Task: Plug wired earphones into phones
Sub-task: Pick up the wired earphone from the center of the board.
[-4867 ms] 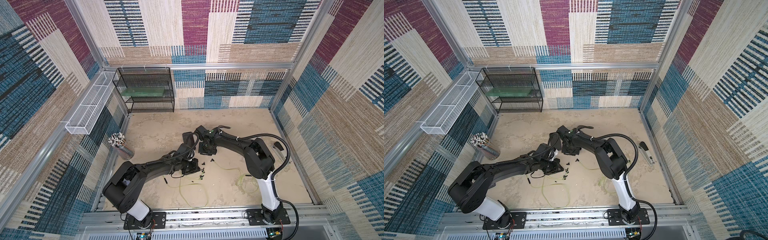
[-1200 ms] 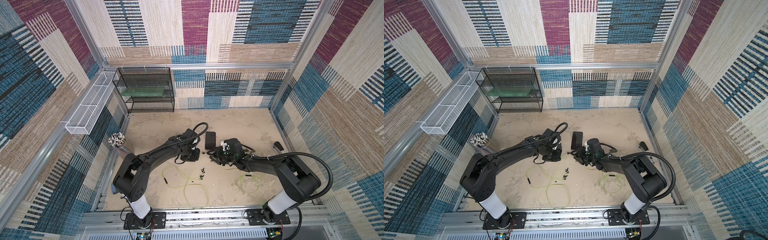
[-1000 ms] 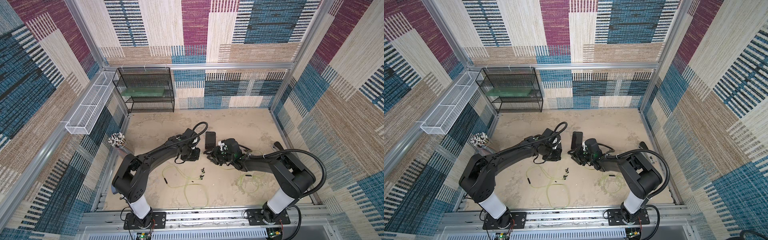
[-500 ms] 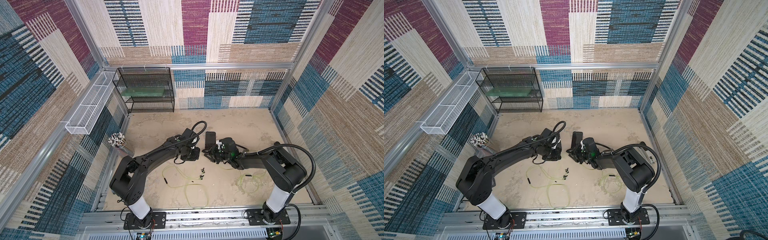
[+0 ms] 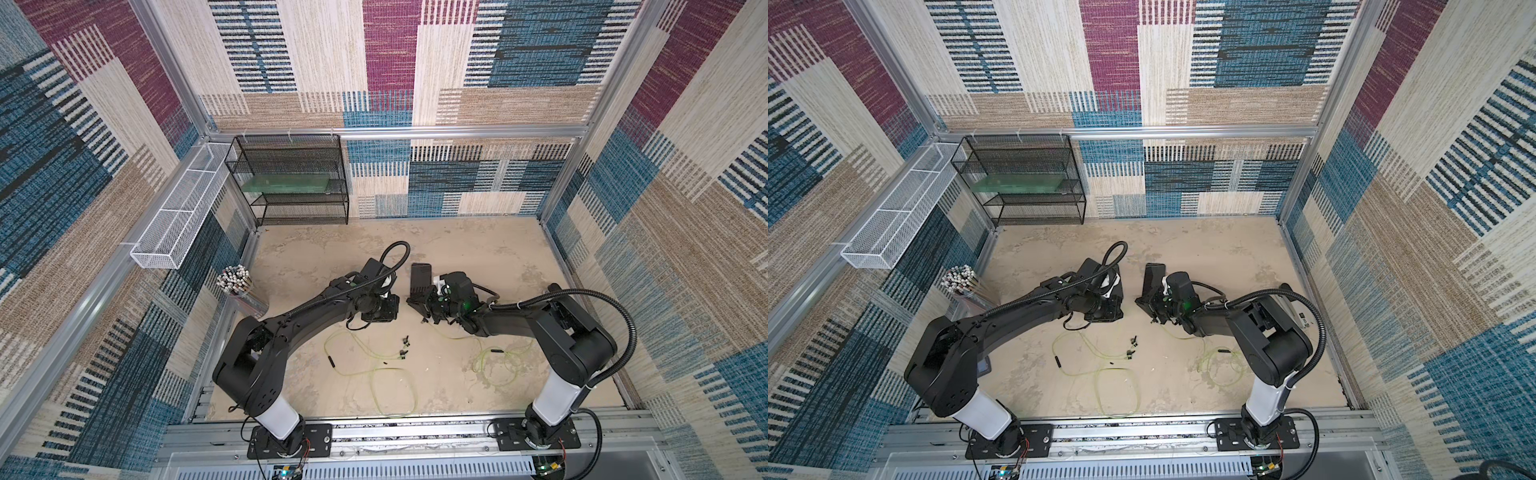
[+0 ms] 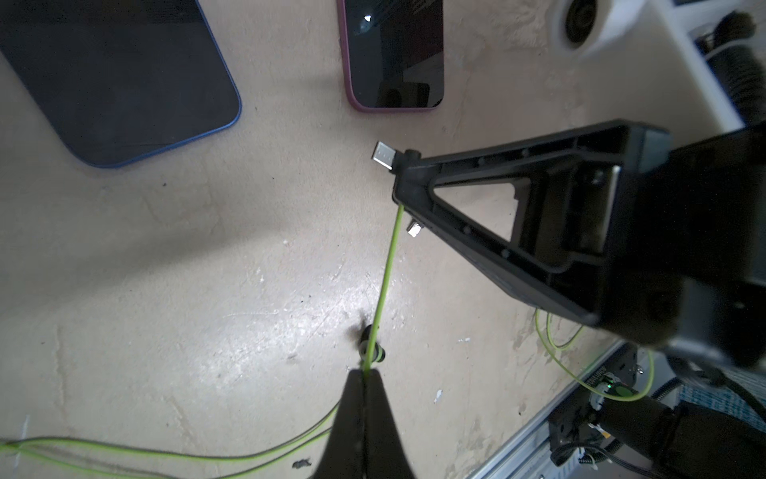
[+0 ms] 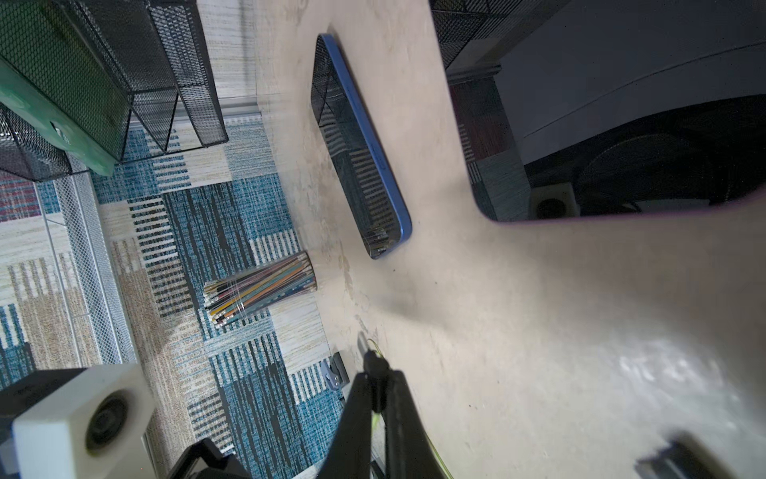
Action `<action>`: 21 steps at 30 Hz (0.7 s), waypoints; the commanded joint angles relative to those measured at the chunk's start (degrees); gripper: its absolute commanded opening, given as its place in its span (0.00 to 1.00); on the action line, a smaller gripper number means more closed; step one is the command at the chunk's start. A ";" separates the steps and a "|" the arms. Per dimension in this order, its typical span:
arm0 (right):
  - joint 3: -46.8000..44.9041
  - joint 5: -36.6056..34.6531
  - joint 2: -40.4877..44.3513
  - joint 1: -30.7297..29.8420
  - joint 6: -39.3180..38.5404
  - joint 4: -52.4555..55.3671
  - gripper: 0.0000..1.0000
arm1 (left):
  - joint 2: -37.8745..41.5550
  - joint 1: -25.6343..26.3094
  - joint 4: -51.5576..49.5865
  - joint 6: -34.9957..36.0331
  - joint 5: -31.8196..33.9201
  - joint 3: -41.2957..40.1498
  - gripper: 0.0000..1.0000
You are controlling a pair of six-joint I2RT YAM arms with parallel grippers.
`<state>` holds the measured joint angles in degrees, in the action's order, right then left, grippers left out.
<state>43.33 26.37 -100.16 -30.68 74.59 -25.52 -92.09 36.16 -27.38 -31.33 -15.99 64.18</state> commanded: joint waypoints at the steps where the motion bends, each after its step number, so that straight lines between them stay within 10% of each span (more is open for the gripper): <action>1: 0.82 -0.13 0.80 0.44 -3.80 0.91 0.05 | 2.58 0.05 3.48 -2.71 -2.01 -1.63 0.20; 4: 2.97 1.75 1.68 0.92 -10.26 5.40 0.05 | 5.40 -1.43 3.84 -3.21 -3.20 -2.50 0.51; 9: 10.97 6.76 2.38 2.07 -29.28 21.87 0.02 | 9.64 -8.33 12.58 -8.98 -15.65 -5.83 0.70; 16: 12.82 21.03 2.84 3.69 -35.78 21.57 0.02 | 5.22 -14.38 42.06 -24.62 -33.31 -12.92 0.40; 21: 13.06 23.02 3.96 3.80 -34.84 20.32 0.03 | 3.28 -13.89 39.10 -20.46 -32.62 -11.83 0.34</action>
<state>56.16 45.89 -96.90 -26.98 41.08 -4.10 -88.47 22.20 6.66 -50.85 -45.25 52.10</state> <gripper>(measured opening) 0.106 0.344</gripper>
